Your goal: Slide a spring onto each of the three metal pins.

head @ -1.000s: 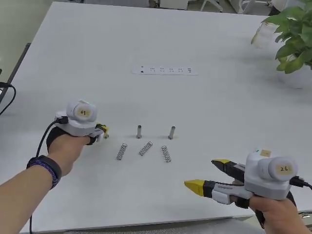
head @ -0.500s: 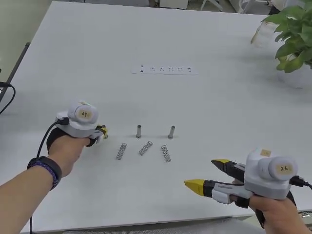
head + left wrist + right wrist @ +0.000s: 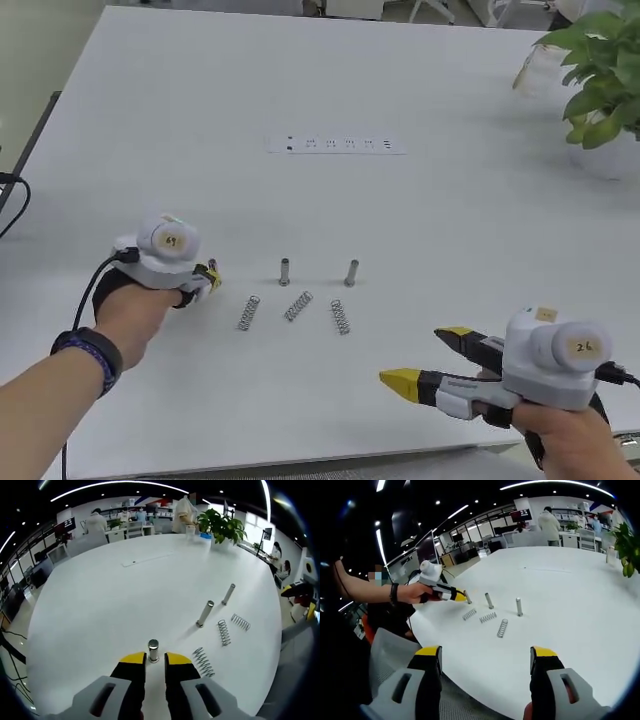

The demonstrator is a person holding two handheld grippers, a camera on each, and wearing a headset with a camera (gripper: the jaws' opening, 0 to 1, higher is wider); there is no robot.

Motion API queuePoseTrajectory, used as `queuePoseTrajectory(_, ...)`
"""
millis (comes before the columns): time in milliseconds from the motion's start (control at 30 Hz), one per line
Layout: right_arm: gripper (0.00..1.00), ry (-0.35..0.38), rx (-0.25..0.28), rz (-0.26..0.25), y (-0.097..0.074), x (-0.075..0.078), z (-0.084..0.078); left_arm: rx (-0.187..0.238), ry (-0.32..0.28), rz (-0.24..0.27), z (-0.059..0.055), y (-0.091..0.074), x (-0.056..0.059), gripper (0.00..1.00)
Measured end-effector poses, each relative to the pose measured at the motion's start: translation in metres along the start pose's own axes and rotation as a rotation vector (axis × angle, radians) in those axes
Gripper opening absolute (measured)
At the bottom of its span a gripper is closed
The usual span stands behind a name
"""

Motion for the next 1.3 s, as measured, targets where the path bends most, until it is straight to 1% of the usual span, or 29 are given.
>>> queuePoseTrajectory(33, 0.71, 0.004, 0.001, 0.001, 0.000, 0.000, -0.001, -0.009, 0.007, 0.002, -0.002, -0.001, 0.000, 0.07)
queuePoseTrajectory(167, 0.71, 0.001, -0.007, 0.004, 0.000, 0.000, -0.002, -0.010, 0.005, 0.003, -0.006, -0.004, -0.001, 0.08)
queuePoseTrajectory(233, 0.71, 0.003, -0.004, 0.006, 0.001, 0.000, -0.001, -0.018, 0.005, 0.003, -0.009, -0.006, -0.002, 0.10)
queuePoseTrajectory(433, 0.71, -0.004, -0.001, 0.017, 0.004, 0.000, 0.002, -0.021, -0.023, 0.012, -0.022, -0.017, -0.007, 0.11)
queuePoseTrajectory(467, 0.71, -0.005, -0.001, 0.019, 0.005, 0.000, 0.001, -0.020, -0.032, 0.013, -0.023, -0.019, -0.008, 0.12)
queuePoseTrajectory(500, 0.71, -0.006, -0.001, 0.020, 0.005, -0.001, 0.002, -0.010, -0.046, 0.014, -0.024, -0.022, -0.009, 0.13)
queuePoseTrajectory(600, 0.71, -0.006, 0.002, 0.024, 0.005, -0.001, 0.001, -0.006, -0.051, 0.020, -0.027, -0.029, -0.009, 0.15)
queuePoseTrajectory(633, 0.71, -0.004, 0.003, 0.024, 0.005, -0.001, 0.001, -0.005, -0.053, 0.021, -0.029, -0.031, -0.009, 0.15)
queuePoseTrajectory(800, 0.71, -0.004, -0.001, 0.029, 0.005, -0.002, -0.001, 0.003, -0.066, 0.024, -0.037, -0.042, -0.009, 0.18)
queuePoseTrajectory(900, 0.71, -0.004, 0.001, 0.034, 0.006, -0.002, -0.001, 0.017, -0.075, 0.025, -0.038, -0.047, -0.011, 0.20)
queuePoseTrajectory(1000, 0.71, -0.008, 0.002, 0.039, 0.008, -0.002, 0.000, 0.054, -0.096, 0.017, -0.038, -0.054, -0.010, 0.24)
queuePoseTrajectory(1067, 0.71, -0.011, 0.003, 0.041, 0.009, -0.001, 0.001, 0.062, -0.095, 0.018, -0.039, -0.058, -0.011, 0.24)
queuePoseTrajectory(1100, 0.71, -0.011, 0.003, 0.041, 0.009, -0.001, 0.001, 0.070, -0.099, 0.015, -0.039, -0.061, -0.010, 0.25)
queuePoseTrajectory(1233, 0.71, -0.014, 0.000, 0.042, 0.009, 0.003, 0.000, 0.076, -0.095, 0.017, -0.041, -0.070, -0.009, 0.27)
queuePoseTrajectory(1300, 0.71, -0.014, -0.002, 0.042, 0.009, 0.004, -0.001, 0.091, -0.102, 0.016, -0.041, -0.076, -0.008, 0.28)
Point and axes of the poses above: the centre of the closed fingertips' face, and the gripper's own axes: y roughly forward along the fingers, x roughly to its right, z roughly out of its top, the point moved 1 cm from there along -y, roughly backward along the fingers, and after that the axes turned 13 degrees about -y, right-handed, at the moved point
